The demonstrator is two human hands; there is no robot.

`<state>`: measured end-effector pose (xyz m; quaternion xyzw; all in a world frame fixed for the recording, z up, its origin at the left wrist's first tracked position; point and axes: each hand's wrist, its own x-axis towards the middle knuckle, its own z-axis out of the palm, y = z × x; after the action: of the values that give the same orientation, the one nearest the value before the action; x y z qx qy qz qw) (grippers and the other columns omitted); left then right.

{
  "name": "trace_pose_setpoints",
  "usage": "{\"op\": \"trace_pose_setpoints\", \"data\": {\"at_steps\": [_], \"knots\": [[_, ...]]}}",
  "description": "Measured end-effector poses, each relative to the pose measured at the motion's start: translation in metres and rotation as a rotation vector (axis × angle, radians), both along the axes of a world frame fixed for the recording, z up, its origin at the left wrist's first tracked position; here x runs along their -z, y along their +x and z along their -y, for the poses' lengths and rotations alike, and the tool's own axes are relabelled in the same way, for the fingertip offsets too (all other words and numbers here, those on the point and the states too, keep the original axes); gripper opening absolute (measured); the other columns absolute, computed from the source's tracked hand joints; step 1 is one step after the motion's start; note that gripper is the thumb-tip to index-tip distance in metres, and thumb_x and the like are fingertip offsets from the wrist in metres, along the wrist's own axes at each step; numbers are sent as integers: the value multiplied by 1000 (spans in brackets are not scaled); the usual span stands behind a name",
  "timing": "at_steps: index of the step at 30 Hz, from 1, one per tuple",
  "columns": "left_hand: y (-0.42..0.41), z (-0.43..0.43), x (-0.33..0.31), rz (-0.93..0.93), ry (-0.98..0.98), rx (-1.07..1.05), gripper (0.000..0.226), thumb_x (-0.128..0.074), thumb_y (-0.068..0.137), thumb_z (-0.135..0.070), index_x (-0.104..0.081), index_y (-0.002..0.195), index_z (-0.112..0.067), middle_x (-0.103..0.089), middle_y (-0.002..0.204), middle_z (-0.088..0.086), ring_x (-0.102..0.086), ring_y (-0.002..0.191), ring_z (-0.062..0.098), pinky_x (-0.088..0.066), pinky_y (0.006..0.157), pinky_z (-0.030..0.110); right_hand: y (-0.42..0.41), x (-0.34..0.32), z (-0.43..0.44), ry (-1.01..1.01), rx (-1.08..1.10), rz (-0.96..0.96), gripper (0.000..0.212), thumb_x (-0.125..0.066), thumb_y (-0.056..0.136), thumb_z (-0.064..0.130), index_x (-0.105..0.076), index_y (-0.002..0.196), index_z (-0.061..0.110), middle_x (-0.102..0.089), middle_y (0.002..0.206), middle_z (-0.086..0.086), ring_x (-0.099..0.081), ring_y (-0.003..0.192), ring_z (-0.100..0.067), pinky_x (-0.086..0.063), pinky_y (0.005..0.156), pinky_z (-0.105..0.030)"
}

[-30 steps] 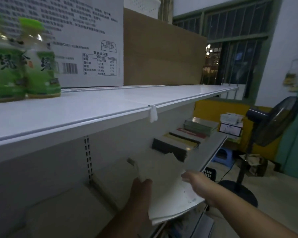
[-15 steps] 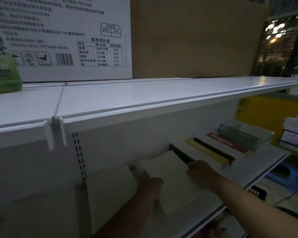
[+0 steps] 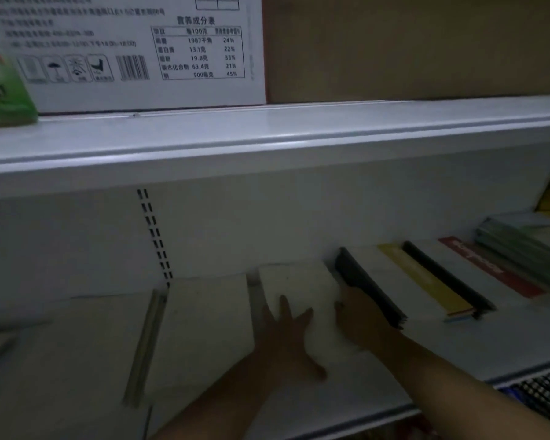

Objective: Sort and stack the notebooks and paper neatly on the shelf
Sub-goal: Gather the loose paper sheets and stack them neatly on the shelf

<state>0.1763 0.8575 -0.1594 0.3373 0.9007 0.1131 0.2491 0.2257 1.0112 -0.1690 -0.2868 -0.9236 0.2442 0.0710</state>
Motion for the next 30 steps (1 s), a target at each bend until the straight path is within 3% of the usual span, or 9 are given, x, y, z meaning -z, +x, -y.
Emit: {"op": "trace_pose_setpoints", "data": {"at_steps": [3, 5, 11, 15, 17, 19, 22, 26, 30], "knots": [[-2, -3, 3, -18, -5, 15, 108, -76, 75, -43, 1, 151, -36, 27, 155, 4, 21, 142, 40, -10, 114, 56, 2, 10, -2, 8, -86, -70, 40, -39, 99, 12, -41, 139, 8, -51, 135, -12, -52, 113, -18, -40, 93, -27], [-2, -2, 2, -35, -6, 2, 105, -76, 75, -40, -3, 150, -38, 24, 156, 2, 19, 142, 38, -10, 115, 54, 4, 15, -5, 3, -87, -63, 42, -39, 100, 13, -38, 141, 9, -47, 141, -9, -46, 128, -21, -32, 108, -27], [-3, -6, -1, -68, -10, 4, 99, -76, 75, -39, -11, 150, -40, 16, 159, 2, 13, 144, 38, -10, 116, 50, -3, 3, -4, 246, -204, 249, 48, -24, 102, 17, -17, 150, 11, -43, 142, -10, -47, 126, -23, -40, 104, -31], [5, 6, -13, -121, -31, 74, 111, -66, 67, -68, -4, 152, -32, 20, 158, 6, 21, 143, 36, -4, 116, 51, -3, -10, 4, 421, -237, 370, 37, -30, 101, 15, -35, 137, 5, -49, 134, -12, -53, 118, -24, -46, 95, -32], [9, 28, -30, -159, 79, 79, 98, -52, 76, -71, -8, 152, -28, 16, 159, 5, 21, 144, 27, -2, 118, 45, -1, -21, 16, 505, -175, 397, 35, -32, 101, 15, -42, 134, 8, -39, 143, -18, -42, 130, -30, -41, 102, -38], [4, 69, -53, -233, 179, 48, 70, -40, 95, -54, -13, 152, -25, 8, 160, 0, 15, 146, 19, -2, 118, 38, -1, -32, 39, 607, -125, 347, 41, -30, 101, 21, -37, 140, 10, -17, 153, -23, -21, 140, -39, -28, 112, -44], [-17, 163, -84, -378, 130, -78, 58, -28, 100, -47, -16, 152, -23, 1, 161, -2, 9, 147, 16, -2, 118, 35, -10, -47, 99, 591, -242, 249, 51, -24, 102, 29, -15, 150, 14, -3, 157, -19, -5, 145, -37, -14, 118, -44], [-29, 324, -98, -506, -121, -270, 59, -27, 101, -46, -16, 152, -19, 1, 161, 5, 6, 148, 21, -7, 118, 34, -23, -76, 222, 453, -520, 241, 60, -33, 100, 39, -10, 152, 21, 0, 159, -11, -3, 147, -28, -15, 118, -39], [-3, 468, -102, -557, -273, -427, 59, -30, 99, -48, -25, 149, -17, -12, 159, 9, -8, 147, 27, -18, 118, 38, -27, -87, 357, 461, -758, 206, 62, -39, 98, 38, -13, 151, 20, -4, 159, -10, -8, 146, -27, -18, 116, -40]]}}
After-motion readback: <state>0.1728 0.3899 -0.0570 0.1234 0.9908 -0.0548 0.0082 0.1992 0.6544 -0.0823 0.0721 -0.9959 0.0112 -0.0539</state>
